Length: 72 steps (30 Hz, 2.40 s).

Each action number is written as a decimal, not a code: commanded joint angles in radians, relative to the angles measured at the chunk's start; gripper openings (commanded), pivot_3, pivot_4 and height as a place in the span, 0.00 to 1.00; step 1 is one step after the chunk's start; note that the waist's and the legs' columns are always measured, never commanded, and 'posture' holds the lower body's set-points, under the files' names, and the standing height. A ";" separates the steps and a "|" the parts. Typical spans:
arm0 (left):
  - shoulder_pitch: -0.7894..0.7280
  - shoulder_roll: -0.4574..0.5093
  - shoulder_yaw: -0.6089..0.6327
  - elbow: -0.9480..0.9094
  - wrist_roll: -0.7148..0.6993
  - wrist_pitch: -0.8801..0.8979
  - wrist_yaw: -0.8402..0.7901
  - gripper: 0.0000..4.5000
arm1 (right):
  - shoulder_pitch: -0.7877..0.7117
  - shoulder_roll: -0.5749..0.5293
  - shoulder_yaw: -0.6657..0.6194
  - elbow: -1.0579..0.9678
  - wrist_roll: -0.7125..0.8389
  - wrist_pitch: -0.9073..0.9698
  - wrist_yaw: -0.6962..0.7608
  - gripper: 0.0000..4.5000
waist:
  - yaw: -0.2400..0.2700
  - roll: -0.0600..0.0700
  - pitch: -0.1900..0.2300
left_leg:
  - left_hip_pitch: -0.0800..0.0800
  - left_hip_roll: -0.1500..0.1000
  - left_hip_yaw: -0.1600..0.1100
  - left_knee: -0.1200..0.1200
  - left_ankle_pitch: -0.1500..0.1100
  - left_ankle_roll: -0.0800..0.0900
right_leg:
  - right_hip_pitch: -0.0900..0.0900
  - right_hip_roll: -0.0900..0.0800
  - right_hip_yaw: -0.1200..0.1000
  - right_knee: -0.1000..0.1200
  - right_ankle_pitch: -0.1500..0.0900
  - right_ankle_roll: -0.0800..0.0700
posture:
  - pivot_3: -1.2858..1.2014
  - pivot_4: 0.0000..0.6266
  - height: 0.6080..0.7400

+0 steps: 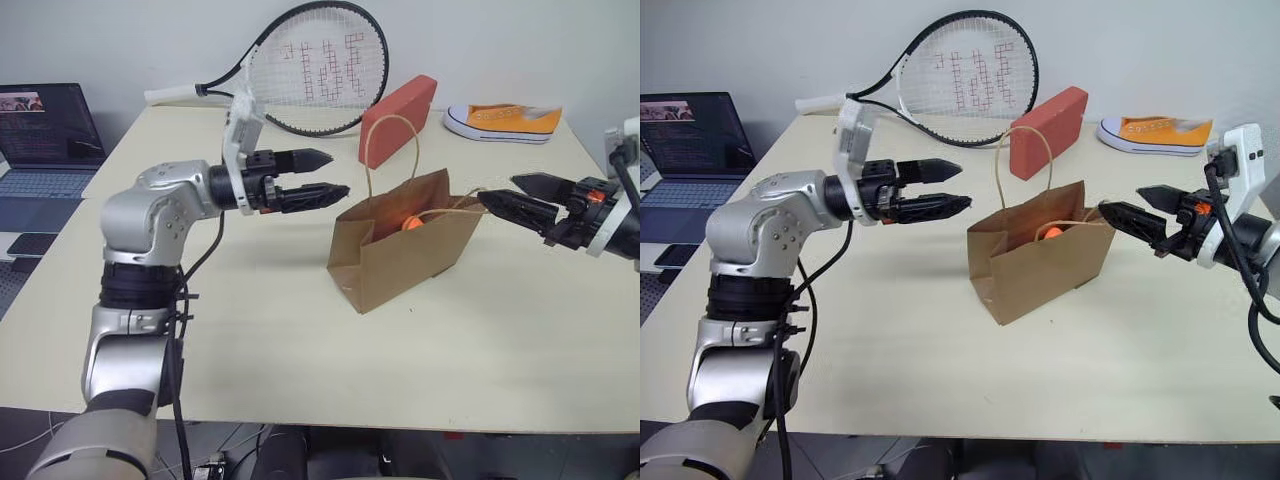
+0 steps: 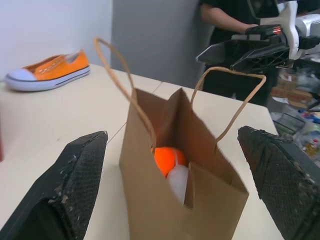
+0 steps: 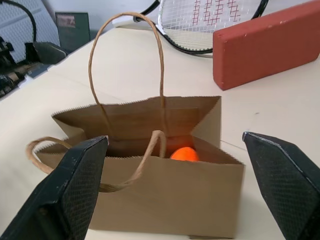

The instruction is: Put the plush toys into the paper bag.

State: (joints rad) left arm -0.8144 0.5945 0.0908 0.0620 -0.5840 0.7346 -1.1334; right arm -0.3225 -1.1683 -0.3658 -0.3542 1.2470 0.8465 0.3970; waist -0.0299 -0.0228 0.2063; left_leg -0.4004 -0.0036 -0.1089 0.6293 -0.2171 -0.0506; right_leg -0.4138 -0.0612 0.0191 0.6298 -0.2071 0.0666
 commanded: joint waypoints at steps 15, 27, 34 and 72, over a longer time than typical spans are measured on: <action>0.261 -0.129 -0.055 -0.157 0.003 -0.128 0.157 0.99 | 0.203 -0.077 -0.311 -0.197 -0.082 0.084 0.576 1.00 | 0.004 0.000 0.000 | 0.002 -0.001 0.001 0.001 0.000 0.000 | 0.004 0.000 0.001 -0.001 -0.001 -0.002 | 0.52 0.24 1.00; 0.255 -0.130 -0.084 -0.147 -0.039 -0.102 0.086 0.99 | 0.264 -0.019 -0.342 -0.308 -0.001 0.131 0.488 1.00 | 0.007 0.000 0.000 | 0.002 -0.001 0.001 0.002 0.000 0.000 | 0.004 -0.001 0.001 -0.001 -0.001 -0.002 | 0.52 0.24 1.00; 0.256 -0.110 -0.134 -0.157 -0.005 -0.128 0.047 0.99 | 0.249 -0.033 -0.322 -0.297 0.010 0.126 0.478 1.00 | 0.007 0.000 0.000 | 0.002 -0.001 0.001 0.002 0.000 0.000 | 0.004 -0.001 0.001 -0.001 -0.001 -0.002 | 0.52 0.24 1.00; 0.289 -0.304 -0.229 -0.079 0.143 -0.329 0.228 0.01 | 0.339 0.108 -0.385 -0.416 -0.081 -0.003 0.418 1.00 | 0.024 0.000 0.000 | 0.002 -0.001 0.001 0.002 0.000 0.000 | 0.005 -0.001 0.001 -0.001 -0.001 -0.001 | 0.52 0.24 1.00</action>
State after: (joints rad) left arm -0.5046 0.2912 -0.1482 -0.0105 -0.4419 0.4295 -0.8940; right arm 0.0195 -1.0622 -0.7241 -0.7518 1.1339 0.8599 0.8237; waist -0.0059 -0.0225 0.2059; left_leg -0.3983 -0.0045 -0.1080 0.6316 -0.2171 -0.0507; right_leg -0.4093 -0.0617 0.0206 0.6287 -0.2078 0.0654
